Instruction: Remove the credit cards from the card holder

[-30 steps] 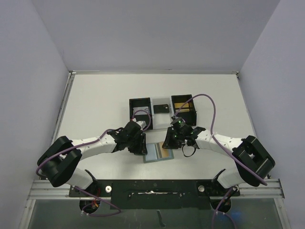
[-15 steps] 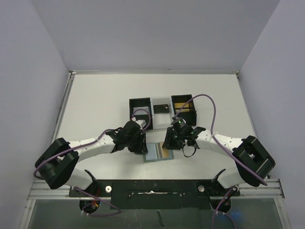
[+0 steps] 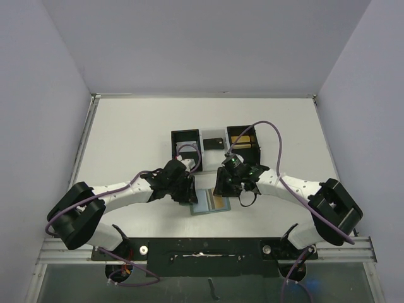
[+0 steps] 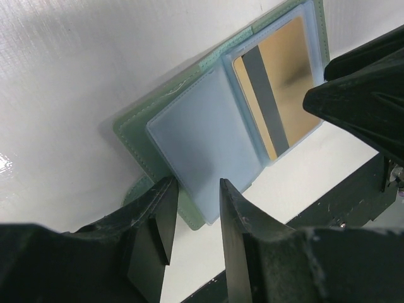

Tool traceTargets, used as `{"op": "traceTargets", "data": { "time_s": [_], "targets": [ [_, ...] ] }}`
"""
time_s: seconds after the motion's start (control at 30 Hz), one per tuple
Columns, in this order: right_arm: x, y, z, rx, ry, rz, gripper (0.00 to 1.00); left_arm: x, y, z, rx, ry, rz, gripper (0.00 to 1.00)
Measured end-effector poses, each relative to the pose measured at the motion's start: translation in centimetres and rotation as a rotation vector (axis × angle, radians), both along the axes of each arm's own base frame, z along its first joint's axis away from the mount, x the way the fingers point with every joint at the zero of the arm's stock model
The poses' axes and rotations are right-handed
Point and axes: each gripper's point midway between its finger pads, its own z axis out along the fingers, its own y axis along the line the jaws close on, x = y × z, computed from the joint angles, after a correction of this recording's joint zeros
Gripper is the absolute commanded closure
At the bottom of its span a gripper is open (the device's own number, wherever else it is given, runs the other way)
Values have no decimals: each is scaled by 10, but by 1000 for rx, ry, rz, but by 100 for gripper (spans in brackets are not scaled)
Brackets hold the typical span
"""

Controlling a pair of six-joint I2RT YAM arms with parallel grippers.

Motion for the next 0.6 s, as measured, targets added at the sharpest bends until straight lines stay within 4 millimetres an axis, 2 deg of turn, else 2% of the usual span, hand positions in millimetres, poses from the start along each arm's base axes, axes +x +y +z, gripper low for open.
{"op": "traceTargets", "data": {
  "time_s": [0.2, 0.37, 0.53, 0.6],
  "targets": [
    [4, -2, 7, -32, -26, 5, 57, 0, 0, 0, 0, 0, -1, 68],
    [-5, -3, -5, -83, -2, 26, 56, -1, 1, -1, 2, 1, -1, 67],
    [-8, 5, -12, -119, 5, 66, 71, -8, 8, -9, 16, 17, 0, 67],
    [-6, 6, -12, -135, -4, 70, 73, -12, 11, -10, -7, 14, 3, 68]
  ]
}}
